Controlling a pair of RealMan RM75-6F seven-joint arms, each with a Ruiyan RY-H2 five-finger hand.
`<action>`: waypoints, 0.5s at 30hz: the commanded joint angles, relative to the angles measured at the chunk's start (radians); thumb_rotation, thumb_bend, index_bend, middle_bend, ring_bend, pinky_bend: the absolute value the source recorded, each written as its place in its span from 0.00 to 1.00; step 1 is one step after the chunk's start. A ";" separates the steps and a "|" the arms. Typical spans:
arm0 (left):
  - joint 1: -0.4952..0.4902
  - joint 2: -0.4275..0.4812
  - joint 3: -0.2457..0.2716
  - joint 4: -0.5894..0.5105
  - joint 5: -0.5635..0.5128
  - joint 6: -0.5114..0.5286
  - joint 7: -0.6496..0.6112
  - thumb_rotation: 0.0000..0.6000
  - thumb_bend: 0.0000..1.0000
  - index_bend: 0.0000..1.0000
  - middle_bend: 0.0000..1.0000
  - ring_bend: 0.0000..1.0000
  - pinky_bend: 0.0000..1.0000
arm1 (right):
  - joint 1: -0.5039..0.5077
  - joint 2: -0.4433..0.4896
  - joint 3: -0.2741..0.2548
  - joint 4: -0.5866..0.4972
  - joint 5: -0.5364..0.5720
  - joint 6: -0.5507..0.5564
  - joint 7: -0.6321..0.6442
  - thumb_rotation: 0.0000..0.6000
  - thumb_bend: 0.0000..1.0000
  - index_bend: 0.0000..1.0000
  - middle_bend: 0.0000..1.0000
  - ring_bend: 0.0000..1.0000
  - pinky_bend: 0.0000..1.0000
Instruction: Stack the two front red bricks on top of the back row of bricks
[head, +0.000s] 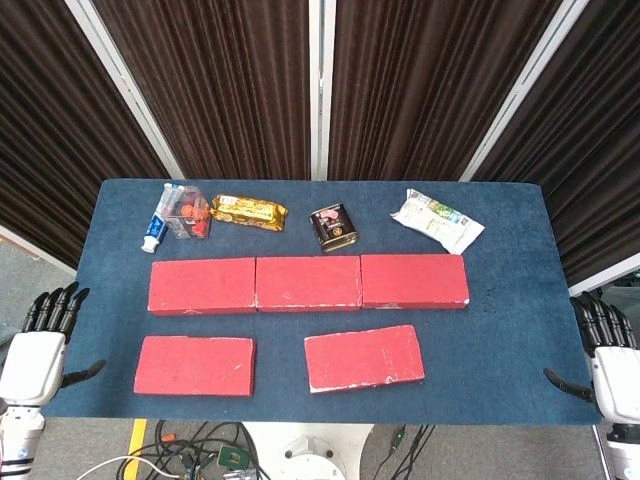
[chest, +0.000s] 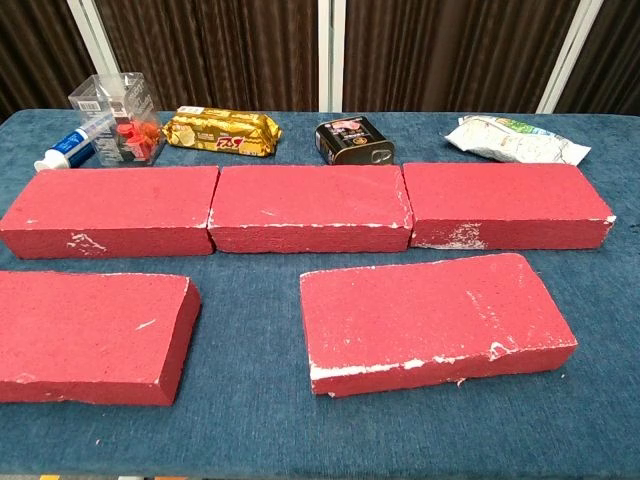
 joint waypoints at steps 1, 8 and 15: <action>0.000 0.000 0.001 0.001 0.002 0.000 -0.001 1.00 0.00 0.00 0.00 0.00 0.00 | 0.000 0.000 0.000 0.001 0.002 -0.002 0.002 1.00 0.00 0.00 0.00 0.00 0.00; -0.002 0.006 0.012 -0.015 0.022 -0.006 -0.019 1.00 0.00 0.00 0.00 0.00 0.00 | 0.002 -0.001 0.002 0.002 0.002 -0.002 0.001 1.00 0.00 0.00 0.00 0.00 0.00; -0.027 0.034 0.061 -0.064 0.084 -0.075 -0.032 1.00 0.00 0.00 0.00 0.00 0.00 | 0.003 0.004 0.006 -0.008 0.005 0.001 0.005 1.00 0.00 0.00 0.00 0.00 0.00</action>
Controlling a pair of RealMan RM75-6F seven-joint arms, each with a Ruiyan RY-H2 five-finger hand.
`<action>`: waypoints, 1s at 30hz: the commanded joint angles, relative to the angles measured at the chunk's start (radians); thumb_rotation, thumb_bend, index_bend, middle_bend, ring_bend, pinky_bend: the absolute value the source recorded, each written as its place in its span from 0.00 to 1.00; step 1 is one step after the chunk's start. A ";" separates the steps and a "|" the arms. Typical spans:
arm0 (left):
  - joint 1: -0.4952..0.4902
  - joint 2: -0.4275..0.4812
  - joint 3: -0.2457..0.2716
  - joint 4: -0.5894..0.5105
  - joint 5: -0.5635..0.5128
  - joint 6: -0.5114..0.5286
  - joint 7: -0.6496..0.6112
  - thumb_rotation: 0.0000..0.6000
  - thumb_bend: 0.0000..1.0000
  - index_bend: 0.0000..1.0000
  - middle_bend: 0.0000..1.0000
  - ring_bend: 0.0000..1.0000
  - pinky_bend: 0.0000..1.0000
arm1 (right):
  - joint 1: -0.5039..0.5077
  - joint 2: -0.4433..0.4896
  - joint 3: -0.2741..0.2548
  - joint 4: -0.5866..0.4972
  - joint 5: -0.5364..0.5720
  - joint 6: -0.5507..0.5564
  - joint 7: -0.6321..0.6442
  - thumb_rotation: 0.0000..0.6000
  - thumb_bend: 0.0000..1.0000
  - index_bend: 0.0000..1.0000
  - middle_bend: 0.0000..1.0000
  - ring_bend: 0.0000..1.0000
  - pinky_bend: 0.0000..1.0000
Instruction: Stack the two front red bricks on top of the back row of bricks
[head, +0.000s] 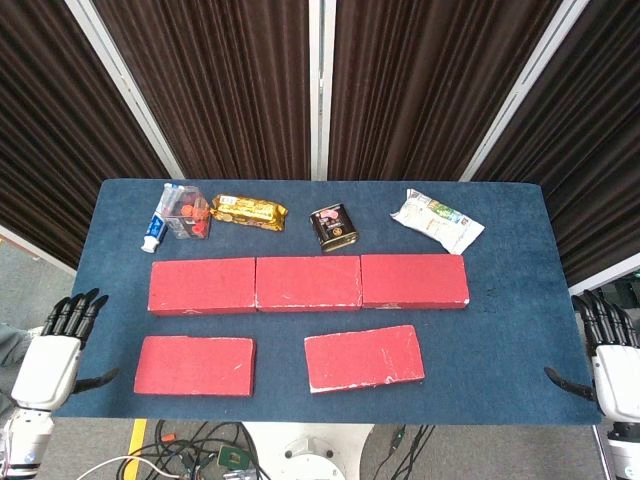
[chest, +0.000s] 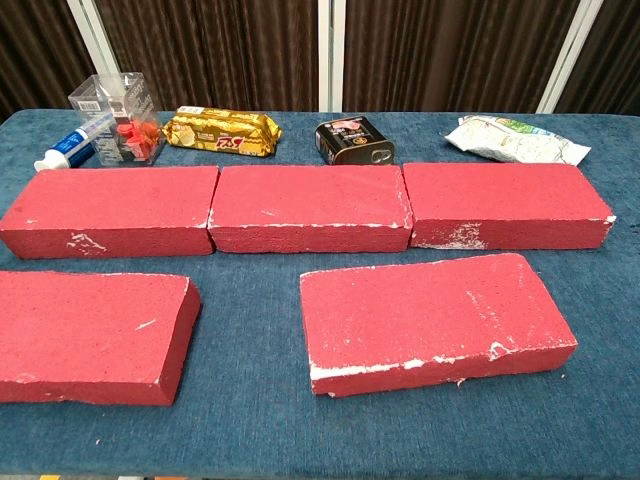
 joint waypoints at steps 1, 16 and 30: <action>-0.016 0.011 0.028 -0.031 0.028 -0.040 -0.003 1.00 0.00 0.00 0.00 0.00 0.00 | 0.000 0.002 0.000 -0.003 -0.002 0.002 0.003 1.00 0.00 0.00 0.00 0.00 0.00; -0.086 -0.118 0.054 -0.095 -0.051 -0.240 0.042 1.00 0.00 0.00 0.00 0.00 0.00 | 0.032 0.042 0.034 0.011 0.043 -0.041 0.027 1.00 0.00 0.00 0.00 0.00 0.00; -0.126 -0.250 0.026 -0.096 -0.256 -0.321 0.253 1.00 0.00 0.00 0.00 0.00 0.00 | 0.053 0.034 0.036 0.045 0.055 -0.072 0.074 1.00 0.00 0.00 0.00 0.00 0.00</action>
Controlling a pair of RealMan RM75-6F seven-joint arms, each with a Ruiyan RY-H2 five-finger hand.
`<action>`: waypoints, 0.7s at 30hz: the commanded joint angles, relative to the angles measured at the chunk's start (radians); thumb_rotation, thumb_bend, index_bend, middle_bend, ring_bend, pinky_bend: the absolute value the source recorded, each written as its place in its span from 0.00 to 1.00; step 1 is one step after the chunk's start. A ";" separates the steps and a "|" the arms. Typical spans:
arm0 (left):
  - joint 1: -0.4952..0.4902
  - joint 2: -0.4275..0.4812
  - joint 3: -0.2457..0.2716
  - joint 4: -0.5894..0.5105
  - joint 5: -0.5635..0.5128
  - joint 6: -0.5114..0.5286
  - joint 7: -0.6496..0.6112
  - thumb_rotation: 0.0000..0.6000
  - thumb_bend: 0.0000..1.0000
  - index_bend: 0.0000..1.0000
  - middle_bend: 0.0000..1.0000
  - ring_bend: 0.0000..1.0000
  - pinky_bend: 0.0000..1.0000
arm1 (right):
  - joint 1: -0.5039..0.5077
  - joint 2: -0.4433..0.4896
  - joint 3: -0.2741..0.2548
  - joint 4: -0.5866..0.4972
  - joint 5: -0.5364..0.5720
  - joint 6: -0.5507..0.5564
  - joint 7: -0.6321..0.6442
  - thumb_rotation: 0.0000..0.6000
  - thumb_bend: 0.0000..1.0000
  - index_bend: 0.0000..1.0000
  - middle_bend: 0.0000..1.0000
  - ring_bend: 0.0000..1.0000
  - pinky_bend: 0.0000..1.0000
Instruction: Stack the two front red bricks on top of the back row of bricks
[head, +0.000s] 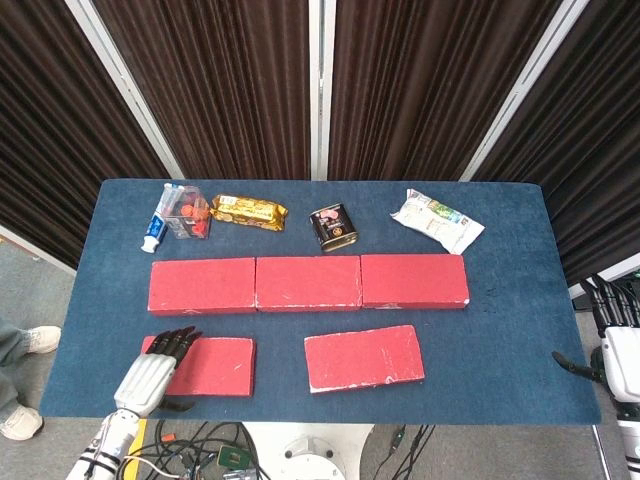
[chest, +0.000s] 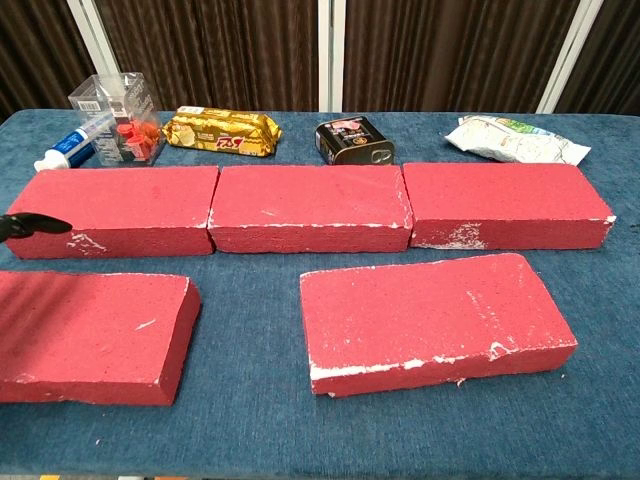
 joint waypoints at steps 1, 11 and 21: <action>-0.013 -0.039 -0.017 0.022 -0.049 -0.009 0.034 1.00 0.00 0.00 0.00 0.00 0.00 | -0.002 -0.002 -0.001 0.004 0.001 0.003 0.003 1.00 0.00 0.00 0.00 0.00 0.00; -0.044 -0.058 -0.021 0.039 -0.150 -0.048 0.071 1.00 0.00 0.00 0.00 0.00 0.00 | 0.000 -0.005 -0.006 -0.002 -0.005 0.005 -0.009 1.00 0.00 0.00 0.00 0.00 0.00; -0.089 -0.058 -0.030 0.070 -0.203 -0.082 0.106 1.00 0.00 0.00 0.00 0.00 0.00 | 0.001 -0.005 -0.008 -0.011 -0.007 0.006 -0.020 1.00 0.00 0.00 0.00 0.00 0.00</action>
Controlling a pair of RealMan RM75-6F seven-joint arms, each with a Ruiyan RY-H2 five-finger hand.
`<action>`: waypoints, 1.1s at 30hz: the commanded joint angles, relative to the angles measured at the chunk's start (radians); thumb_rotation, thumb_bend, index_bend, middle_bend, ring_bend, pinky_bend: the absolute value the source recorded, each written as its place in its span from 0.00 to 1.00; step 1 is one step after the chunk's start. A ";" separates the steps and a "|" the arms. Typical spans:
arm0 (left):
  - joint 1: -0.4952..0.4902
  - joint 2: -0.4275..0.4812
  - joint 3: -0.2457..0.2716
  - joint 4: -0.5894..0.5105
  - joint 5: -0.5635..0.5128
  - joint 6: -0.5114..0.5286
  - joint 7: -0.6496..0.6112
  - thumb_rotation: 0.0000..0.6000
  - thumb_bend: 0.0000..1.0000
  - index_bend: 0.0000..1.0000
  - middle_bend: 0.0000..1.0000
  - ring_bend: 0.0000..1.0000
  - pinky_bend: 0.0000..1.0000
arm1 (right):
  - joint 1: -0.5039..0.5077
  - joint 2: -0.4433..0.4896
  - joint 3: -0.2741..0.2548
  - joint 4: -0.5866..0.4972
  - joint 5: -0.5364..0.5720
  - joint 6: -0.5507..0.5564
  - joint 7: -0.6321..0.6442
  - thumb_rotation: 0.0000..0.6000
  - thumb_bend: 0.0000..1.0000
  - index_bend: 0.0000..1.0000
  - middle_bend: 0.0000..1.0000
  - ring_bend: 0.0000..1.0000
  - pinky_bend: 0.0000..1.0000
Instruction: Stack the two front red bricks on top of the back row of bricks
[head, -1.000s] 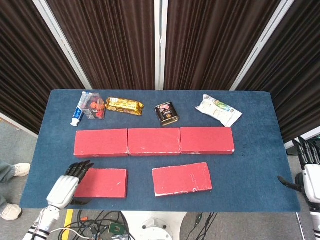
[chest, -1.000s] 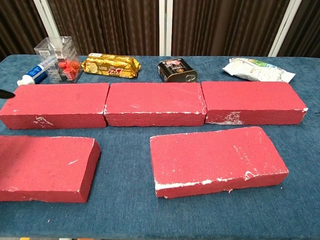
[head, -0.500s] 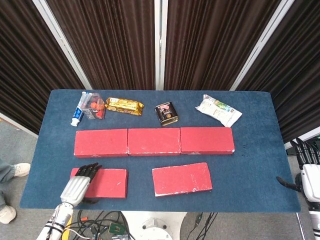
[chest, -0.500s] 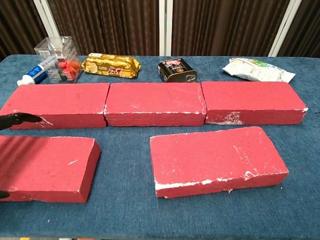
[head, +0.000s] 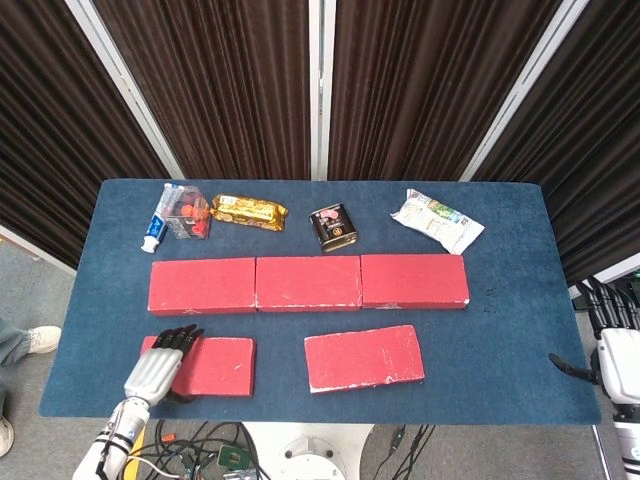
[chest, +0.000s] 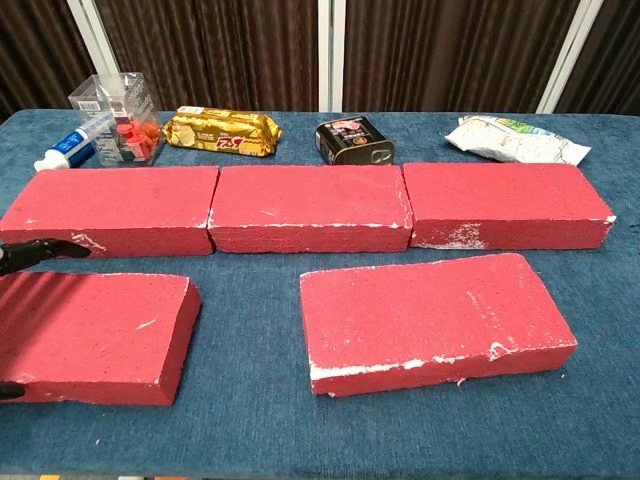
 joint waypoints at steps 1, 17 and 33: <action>-0.016 0.002 0.000 0.005 -0.022 -0.017 0.016 1.00 0.00 0.00 0.00 0.00 0.00 | 0.000 0.000 -0.002 0.000 0.000 -0.002 -0.002 1.00 0.00 0.00 0.00 0.00 0.00; -0.069 0.018 0.005 0.002 -0.079 -0.048 0.028 1.00 0.00 0.00 0.05 0.00 0.00 | 0.004 -0.010 -0.002 0.006 0.021 -0.017 -0.011 1.00 0.00 0.00 0.00 0.00 0.00; -0.076 0.051 0.031 -0.048 -0.018 -0.007 0.007 1.00 0.00 0.00 0.21 0.00 0.00 | 0.001 -0.009 -0.001 0.006 0.027 -0.013 -0.009 1.00 0.00 0.00 0.00 0.00 0.00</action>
